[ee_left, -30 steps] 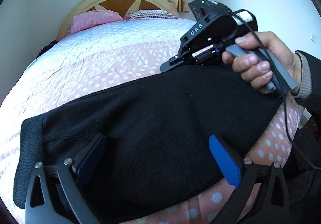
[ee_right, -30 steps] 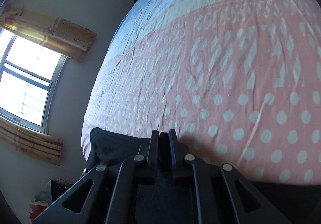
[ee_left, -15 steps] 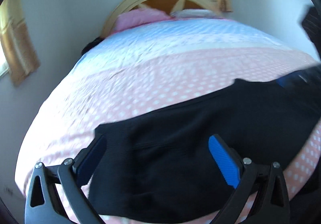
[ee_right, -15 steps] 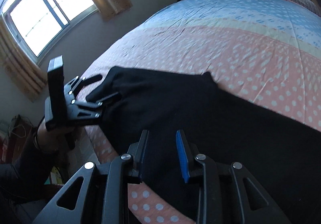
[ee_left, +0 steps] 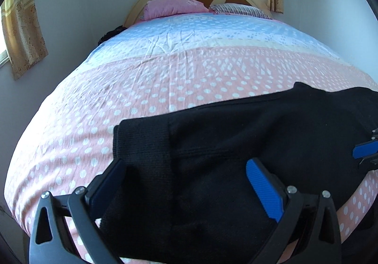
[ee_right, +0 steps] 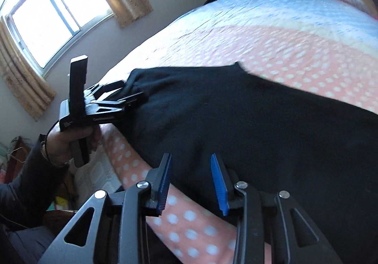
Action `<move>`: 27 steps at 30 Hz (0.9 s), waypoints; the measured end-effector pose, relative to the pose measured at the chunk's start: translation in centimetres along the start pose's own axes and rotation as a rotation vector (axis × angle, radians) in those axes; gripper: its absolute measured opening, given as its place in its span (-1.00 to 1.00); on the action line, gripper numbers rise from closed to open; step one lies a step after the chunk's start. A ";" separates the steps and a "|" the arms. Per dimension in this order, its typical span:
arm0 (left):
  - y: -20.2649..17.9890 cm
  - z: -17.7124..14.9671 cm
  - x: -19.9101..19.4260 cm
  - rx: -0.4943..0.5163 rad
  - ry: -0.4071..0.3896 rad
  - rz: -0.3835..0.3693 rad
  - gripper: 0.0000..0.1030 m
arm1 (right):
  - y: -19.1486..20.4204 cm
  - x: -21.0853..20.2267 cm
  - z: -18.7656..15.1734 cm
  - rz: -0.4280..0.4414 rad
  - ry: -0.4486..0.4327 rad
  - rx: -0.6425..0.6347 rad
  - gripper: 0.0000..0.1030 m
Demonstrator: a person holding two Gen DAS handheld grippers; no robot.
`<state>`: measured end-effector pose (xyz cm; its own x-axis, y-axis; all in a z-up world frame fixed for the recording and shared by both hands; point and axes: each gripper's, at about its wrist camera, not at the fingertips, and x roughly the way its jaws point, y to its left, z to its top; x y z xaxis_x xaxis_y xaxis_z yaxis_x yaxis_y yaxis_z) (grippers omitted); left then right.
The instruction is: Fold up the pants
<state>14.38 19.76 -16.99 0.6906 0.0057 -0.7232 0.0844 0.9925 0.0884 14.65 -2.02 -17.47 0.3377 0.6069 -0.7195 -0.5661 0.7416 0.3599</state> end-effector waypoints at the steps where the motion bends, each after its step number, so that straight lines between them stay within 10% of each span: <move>1: 0.1 0.2 -0.1 0.002 0.000 0.002 1.00 | -0.5 -0.5 -0.2 -0.014 -0.008 0.010 -0.30; 15: 1.8 0.4 0.5 -0.063 -0.003 -0.028 1.00 | -4.0 -2.7 -4.1 -0.050 -0.059 0.025 -0.29; 27: -2.1 2.8 -2.8 0.042 -0.004 0.143 1.00 | -4.9 -4.1 -3.3 -0.020 -0.042 0.098 -0.22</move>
<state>14.27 17.36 -13.26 0.7009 0.1462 -0.6981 0.0149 0.9756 0.2192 13.56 -9.12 -18.28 0.3806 0.6013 -0.7026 -0.4830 0.7771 0.4035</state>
